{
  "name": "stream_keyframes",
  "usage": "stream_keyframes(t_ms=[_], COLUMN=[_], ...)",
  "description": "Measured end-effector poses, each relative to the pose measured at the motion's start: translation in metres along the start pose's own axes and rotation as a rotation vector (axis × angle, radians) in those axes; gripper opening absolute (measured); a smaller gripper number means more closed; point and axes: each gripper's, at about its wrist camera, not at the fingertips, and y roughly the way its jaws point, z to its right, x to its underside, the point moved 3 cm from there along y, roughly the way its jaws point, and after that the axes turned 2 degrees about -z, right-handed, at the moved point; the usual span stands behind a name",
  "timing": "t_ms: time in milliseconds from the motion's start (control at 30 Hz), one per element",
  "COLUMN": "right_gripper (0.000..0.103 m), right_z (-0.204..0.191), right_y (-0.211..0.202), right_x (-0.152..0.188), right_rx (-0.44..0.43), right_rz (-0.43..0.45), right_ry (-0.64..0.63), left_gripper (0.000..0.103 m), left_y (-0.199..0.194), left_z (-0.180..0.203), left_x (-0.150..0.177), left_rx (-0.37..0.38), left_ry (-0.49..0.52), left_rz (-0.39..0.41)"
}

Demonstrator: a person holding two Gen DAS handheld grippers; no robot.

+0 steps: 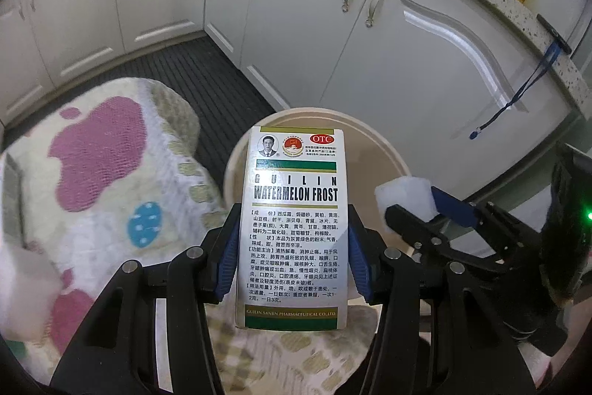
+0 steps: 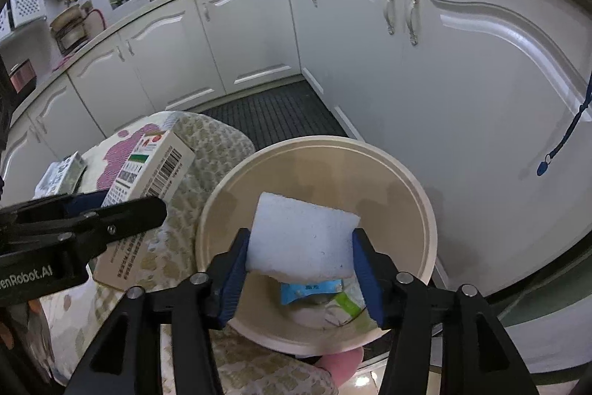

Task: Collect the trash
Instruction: 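Open both grippers to drop the box and foam block into the bin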

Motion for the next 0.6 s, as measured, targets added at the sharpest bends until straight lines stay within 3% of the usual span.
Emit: stream_keyframes(t_ms=[100, 167, 600], right_gripper=[0.062, 0.070, 0.072], right_z=[0.004, 0.006, -0.003], right_y=[0.007, 0.008, -0.006], right_x=[0.000, 0.002, 0.015], right_rx=[0.002, -0.011, -0.033], right_rz=[-0.022, -0.023, -0.005], right_ry=[0.008, 0.018, 0.023], left_gripper=[0.055, 0.068, 0.068], left_y=[0.007, 0.006, -0.018], left_z=[0.000, -0.001, -0.014], left_x=[-0.001, 0.001, 0.010], left_rx=[0.065, 0.088, 0.015], left_ry=[-0.014, -0.018, -0.044], left_rz=[-0.019, -0.016, 0.034])
